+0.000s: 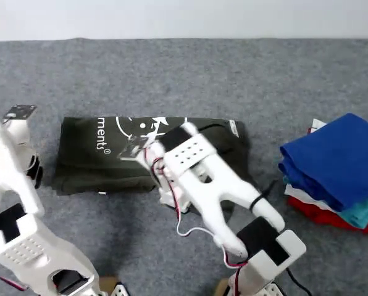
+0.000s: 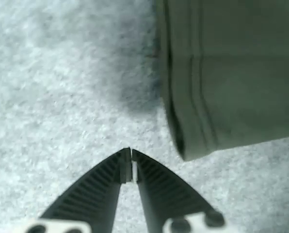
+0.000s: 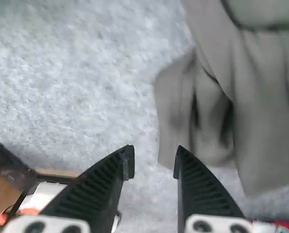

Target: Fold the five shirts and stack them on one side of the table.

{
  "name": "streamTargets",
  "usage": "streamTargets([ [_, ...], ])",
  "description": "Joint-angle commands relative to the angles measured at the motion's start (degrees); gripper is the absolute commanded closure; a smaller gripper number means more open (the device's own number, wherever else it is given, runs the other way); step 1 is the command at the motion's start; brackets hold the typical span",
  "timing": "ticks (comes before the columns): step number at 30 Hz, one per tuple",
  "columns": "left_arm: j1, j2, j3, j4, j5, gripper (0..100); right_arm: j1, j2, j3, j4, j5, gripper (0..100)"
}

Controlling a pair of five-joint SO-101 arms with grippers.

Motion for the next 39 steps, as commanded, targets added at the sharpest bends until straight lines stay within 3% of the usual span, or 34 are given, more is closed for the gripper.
streamTargets([
  [1,-2.11,-3.52,-0.13,-1.05,-0.44,100,-1.71,0.57,-0.18,-3.82,-0.26,85.1],
  [13,-4.84,-3.52,-0.04,-1.05,-0.44,100,-1.54,14.46,-0.35,-11.30,-0.26,85.8],
  [18,-4.84,-3.52,-0.04,-0.79,-0.44,100,-1.54,16.92,-0.35,-10.68,-0.18,99.5],
  [30,-4.84,-4.04,-0.04,-0.70,-0.44,100,-1.63,16.66,-0.26,2.15,7.30,98.7],
  [36,-4.75,-4.04,-0.04,-0.70,-0.44,100,-1.98,16.57,-0.44,3.12,9.49,98.2],
  [39,-4.57,-4.04,-0.04,-0.70,-0.62,100,-2.42,16.57,-1.58,4.70,9.14,91.6],
])
